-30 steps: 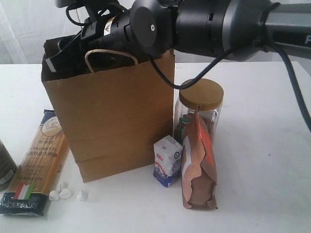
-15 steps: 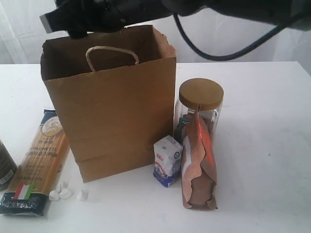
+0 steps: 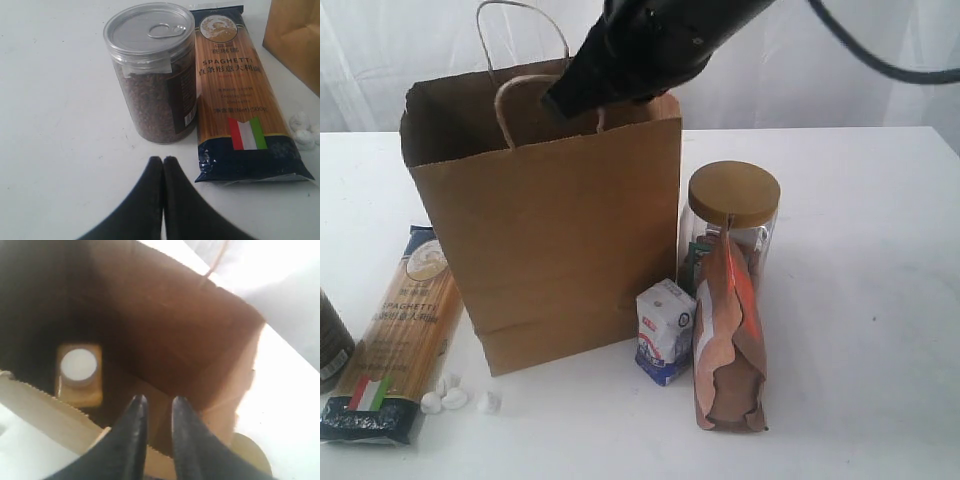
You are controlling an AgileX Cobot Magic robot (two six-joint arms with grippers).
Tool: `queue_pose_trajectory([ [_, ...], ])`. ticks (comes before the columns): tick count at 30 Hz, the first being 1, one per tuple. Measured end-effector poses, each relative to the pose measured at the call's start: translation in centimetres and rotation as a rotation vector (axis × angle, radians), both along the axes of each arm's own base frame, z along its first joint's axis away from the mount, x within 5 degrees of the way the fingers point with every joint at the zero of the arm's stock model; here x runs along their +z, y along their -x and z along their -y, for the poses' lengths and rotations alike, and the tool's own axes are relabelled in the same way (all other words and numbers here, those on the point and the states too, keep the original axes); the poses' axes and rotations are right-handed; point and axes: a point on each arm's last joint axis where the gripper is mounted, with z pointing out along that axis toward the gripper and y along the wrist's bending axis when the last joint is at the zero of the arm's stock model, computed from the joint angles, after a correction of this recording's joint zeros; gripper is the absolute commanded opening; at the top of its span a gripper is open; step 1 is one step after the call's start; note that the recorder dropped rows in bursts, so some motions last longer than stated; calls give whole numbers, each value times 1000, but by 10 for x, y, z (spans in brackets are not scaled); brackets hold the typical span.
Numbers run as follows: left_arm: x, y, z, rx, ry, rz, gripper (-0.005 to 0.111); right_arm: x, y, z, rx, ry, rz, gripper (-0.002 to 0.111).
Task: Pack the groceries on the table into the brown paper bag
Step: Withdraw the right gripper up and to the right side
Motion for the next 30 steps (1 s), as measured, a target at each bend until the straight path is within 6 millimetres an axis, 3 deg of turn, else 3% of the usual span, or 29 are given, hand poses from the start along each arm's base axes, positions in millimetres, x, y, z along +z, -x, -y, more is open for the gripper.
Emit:
queue_pose_trajectory([
  [5, 0, 0, 0, 0, 0, 0, 0, 25, 9, 24, -144, -46, 64, 6],
  [14, 0, 0, 0, 0, 0, 0, 0, 49, 29, 87, -444, 137, 95, 0],
  [20, 0, 0, 0, 0, 0, 0, 0, 64, 25, 148, -630, 125, 121, 0],
  [23, 0, 0, 0, 0, 0, 0, 0, 59, 18, 171, -636, 157, 46, 0],
  [30, 0, 0, 0, 0, 0, 0, 0, 8, -27, 174, -364, 124, -296, 0],
])
